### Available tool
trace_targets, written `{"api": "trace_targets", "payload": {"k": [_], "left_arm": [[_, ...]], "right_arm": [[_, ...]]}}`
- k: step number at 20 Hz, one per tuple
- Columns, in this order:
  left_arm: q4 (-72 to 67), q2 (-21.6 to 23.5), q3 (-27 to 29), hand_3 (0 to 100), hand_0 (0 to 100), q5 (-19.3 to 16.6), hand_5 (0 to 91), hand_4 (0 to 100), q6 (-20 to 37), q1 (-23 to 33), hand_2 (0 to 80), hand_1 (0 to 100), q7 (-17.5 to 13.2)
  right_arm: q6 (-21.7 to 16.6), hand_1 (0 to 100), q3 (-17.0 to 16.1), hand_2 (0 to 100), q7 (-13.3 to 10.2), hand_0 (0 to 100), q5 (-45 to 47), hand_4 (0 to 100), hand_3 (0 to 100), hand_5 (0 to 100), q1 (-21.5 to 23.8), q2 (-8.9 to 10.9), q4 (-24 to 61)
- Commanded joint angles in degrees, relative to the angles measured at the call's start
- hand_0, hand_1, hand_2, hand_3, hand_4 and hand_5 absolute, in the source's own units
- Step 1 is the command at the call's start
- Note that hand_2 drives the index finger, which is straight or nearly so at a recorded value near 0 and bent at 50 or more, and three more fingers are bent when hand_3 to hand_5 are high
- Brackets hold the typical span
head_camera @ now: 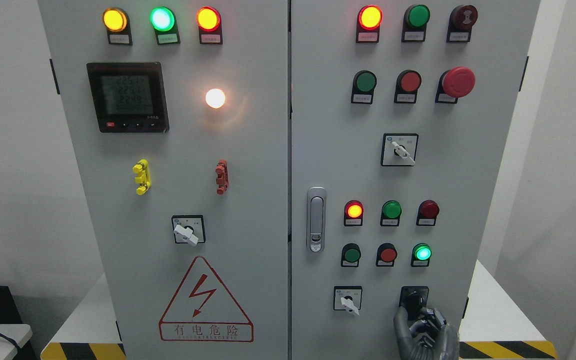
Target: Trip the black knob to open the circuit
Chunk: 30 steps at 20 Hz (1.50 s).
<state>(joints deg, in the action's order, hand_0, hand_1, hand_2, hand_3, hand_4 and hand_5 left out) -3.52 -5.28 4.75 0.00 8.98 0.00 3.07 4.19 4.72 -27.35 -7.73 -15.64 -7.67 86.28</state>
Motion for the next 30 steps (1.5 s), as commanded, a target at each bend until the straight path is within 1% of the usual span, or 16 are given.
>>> {"api": "trace_targets", "payload": {"k": [1, 30], "left_arm": [[0.0, 0.0, 0.0, 0, 12, -1.84, 0.0, 0, -0.02, -0.44, 0.0, 39, 0.01], [0.0, -0.08, 0.0, 0, 12, -1.93, 0.0, 0, -0.02, -0.44, 0.0, 39, 0.01]], "right_arm": [[-0.06, 76, -0.15, 57, 0.02, 45, -0.1, 85, 87, 94, 0.0, 0.11, 0.03], [-0.15, 77, -0.24, 57, 0.11, 47, -1.41, 84, 86, 93, 0.35, 0.11, 0.03]]}}
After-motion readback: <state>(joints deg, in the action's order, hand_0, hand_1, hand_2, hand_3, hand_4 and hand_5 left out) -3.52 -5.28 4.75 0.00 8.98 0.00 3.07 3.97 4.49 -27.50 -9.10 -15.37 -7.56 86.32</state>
